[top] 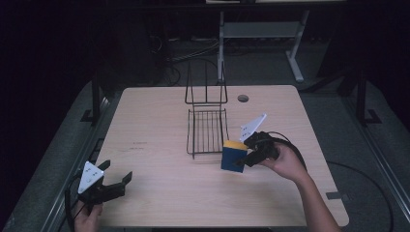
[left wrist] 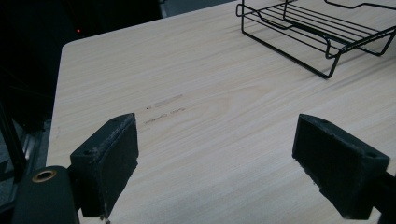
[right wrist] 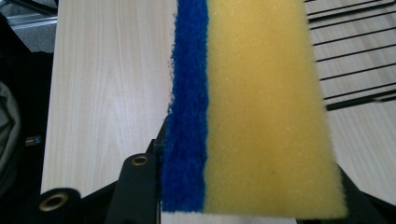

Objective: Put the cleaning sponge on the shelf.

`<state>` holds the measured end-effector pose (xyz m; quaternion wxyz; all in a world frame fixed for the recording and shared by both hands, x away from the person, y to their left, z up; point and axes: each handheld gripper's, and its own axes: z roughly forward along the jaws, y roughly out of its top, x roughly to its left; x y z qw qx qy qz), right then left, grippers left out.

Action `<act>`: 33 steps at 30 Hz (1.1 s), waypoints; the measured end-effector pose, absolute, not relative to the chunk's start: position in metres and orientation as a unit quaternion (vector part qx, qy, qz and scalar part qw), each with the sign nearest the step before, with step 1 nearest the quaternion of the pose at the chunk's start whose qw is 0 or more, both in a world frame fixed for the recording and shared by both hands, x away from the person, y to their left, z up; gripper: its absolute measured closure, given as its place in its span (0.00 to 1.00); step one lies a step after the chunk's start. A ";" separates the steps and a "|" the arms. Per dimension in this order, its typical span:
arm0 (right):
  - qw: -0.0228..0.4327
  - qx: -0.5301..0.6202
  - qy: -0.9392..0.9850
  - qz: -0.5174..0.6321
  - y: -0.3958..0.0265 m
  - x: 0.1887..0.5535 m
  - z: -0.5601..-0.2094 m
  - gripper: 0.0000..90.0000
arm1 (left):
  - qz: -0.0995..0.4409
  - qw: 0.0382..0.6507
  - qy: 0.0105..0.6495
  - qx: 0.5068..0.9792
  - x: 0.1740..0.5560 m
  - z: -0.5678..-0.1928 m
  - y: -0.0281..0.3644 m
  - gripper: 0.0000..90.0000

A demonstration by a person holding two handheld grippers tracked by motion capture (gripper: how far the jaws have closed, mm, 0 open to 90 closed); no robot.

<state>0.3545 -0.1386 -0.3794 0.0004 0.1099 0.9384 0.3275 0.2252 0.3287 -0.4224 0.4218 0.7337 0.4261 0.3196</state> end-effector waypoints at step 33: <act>0.002 0.089 0.939 0.332 -0.109 0.401 -0.356 0.63 | 0.320 0.421 0.432 0.731 0.227 -0.423 0.332 0.15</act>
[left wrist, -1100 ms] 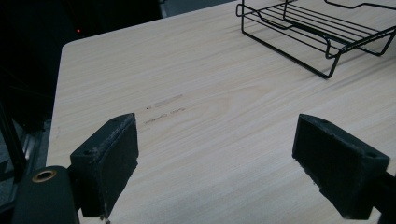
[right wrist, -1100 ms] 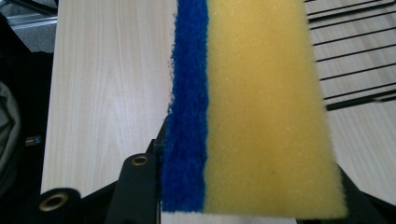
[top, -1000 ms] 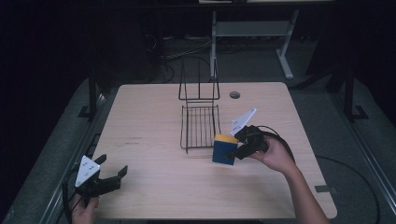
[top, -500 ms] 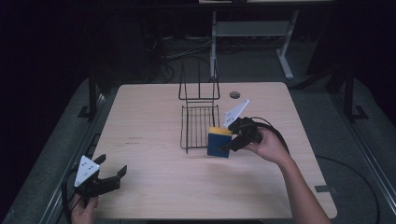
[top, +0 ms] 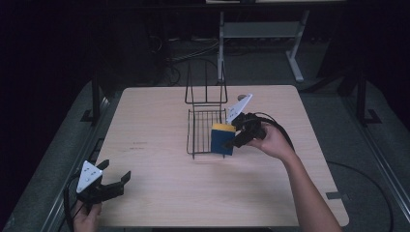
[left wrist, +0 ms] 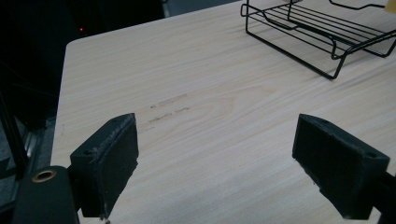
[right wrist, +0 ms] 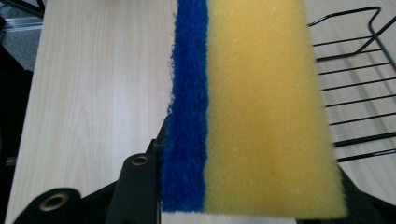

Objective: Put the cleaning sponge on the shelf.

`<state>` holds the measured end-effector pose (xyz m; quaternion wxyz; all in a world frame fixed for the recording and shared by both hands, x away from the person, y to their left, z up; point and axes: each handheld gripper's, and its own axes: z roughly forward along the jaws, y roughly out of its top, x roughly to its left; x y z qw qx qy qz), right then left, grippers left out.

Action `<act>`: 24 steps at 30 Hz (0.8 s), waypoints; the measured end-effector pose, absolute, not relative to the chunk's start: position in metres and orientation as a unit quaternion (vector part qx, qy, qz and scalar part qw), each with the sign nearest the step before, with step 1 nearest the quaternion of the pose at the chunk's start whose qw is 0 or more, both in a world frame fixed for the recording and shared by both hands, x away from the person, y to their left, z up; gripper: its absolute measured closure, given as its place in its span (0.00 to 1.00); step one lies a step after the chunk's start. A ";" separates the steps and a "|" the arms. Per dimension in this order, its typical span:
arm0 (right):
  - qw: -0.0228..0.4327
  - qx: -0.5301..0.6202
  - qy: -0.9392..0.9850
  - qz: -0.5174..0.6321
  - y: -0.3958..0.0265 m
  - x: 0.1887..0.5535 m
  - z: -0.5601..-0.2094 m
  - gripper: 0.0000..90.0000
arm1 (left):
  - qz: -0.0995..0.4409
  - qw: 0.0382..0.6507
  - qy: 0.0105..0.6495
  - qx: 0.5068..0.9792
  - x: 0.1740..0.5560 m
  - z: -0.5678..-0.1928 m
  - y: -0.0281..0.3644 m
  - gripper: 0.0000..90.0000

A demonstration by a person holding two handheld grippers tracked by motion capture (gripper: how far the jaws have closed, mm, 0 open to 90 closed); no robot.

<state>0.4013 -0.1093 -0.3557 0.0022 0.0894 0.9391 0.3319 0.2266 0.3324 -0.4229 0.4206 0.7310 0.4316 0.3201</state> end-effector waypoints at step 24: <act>0.000 0.100 0.935 0.339 -0.106 0.446 -0.354 0.63 | 0.319 0.420 0.435 0.730 0.227 -0.423 0.335 0.15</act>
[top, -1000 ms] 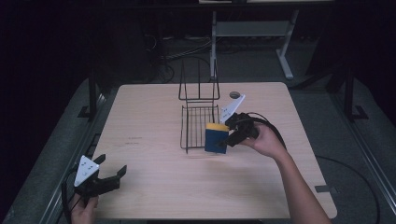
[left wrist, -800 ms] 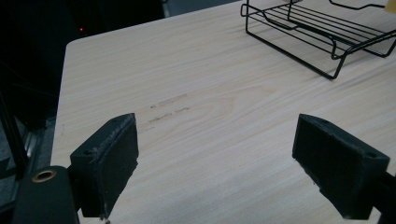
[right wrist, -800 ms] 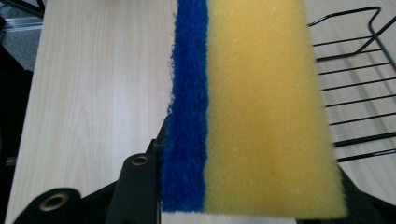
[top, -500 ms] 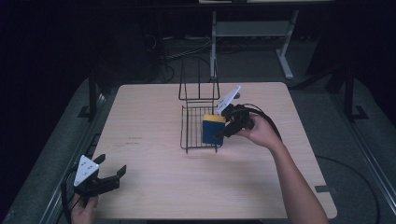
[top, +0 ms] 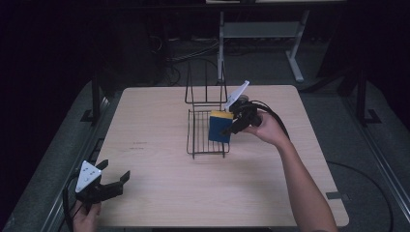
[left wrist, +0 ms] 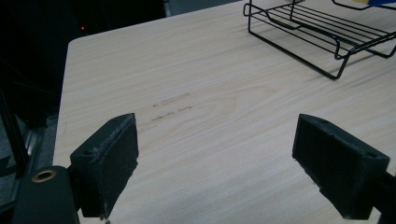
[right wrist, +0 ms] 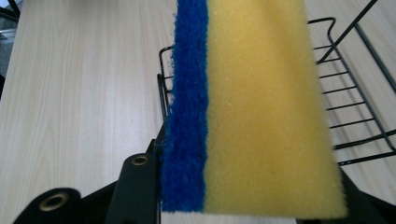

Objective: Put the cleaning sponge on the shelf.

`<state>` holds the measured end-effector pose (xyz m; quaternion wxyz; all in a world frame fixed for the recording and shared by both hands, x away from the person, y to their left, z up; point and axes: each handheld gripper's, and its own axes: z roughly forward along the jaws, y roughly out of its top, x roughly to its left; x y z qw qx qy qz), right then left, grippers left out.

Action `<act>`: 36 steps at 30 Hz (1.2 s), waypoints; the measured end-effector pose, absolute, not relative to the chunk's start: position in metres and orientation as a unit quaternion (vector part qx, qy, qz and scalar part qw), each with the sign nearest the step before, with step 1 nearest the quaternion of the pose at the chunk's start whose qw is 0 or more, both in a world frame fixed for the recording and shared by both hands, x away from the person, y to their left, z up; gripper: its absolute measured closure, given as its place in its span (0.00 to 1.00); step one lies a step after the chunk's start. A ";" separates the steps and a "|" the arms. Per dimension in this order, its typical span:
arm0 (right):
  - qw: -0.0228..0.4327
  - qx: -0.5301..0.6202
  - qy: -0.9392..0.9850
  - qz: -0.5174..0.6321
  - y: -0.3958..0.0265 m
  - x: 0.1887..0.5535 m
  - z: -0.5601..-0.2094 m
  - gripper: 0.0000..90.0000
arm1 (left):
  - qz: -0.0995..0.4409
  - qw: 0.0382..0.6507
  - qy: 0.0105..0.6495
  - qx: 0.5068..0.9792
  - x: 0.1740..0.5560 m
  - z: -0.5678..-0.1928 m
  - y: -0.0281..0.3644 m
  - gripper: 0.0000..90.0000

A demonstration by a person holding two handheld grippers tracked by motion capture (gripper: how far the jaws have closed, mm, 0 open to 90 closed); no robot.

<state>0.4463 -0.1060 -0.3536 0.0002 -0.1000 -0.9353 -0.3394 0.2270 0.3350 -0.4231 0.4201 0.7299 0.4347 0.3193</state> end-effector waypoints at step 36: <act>0.008 -0.124 -0.935 -0.332 -0.091 0.486 -0.381 0.63 | 0.319 0.421 0.434 0.730 0.227 -0.424 0.337 0.15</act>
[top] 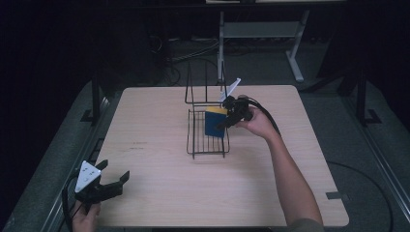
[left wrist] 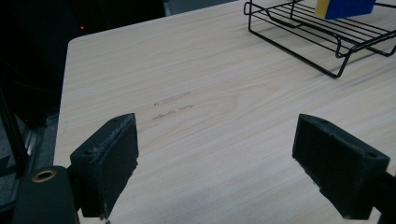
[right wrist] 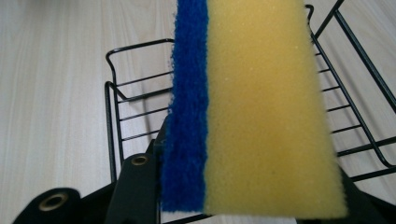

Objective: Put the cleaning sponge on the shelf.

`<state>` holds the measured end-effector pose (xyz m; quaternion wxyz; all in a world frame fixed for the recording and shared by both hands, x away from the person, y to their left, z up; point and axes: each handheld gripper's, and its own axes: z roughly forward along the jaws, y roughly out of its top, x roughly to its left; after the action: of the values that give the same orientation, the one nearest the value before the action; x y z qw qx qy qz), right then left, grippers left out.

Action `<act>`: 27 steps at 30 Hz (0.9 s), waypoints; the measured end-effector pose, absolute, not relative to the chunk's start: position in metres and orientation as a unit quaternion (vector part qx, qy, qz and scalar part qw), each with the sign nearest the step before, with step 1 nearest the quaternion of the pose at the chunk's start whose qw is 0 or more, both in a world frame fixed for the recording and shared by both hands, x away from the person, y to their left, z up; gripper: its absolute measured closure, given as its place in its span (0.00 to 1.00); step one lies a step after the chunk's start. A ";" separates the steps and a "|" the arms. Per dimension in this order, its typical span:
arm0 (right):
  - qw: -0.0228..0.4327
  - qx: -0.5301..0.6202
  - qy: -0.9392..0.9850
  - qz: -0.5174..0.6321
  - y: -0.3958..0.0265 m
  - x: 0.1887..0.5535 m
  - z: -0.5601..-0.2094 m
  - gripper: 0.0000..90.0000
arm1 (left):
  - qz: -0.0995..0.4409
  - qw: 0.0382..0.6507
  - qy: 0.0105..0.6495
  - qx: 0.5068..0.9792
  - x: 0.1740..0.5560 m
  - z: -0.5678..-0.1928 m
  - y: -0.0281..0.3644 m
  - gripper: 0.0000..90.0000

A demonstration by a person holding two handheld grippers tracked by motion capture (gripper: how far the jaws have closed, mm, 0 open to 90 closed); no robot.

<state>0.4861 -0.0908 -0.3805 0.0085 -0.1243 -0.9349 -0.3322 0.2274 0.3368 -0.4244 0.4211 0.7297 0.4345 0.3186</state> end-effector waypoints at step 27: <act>0.020 -0.129 -0.937 -0.323 -0.088 0.489 -0.391 0.58 | 0.320 0.422 0.435 0.728 0.227 -0.424 0.336 0.15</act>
<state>0.4892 -0.0883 -0.3910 0.0195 -0.1289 -0.9372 -0.3234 0.2272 0.3362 -0.4236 0.4218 0.7285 0.4349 0.3198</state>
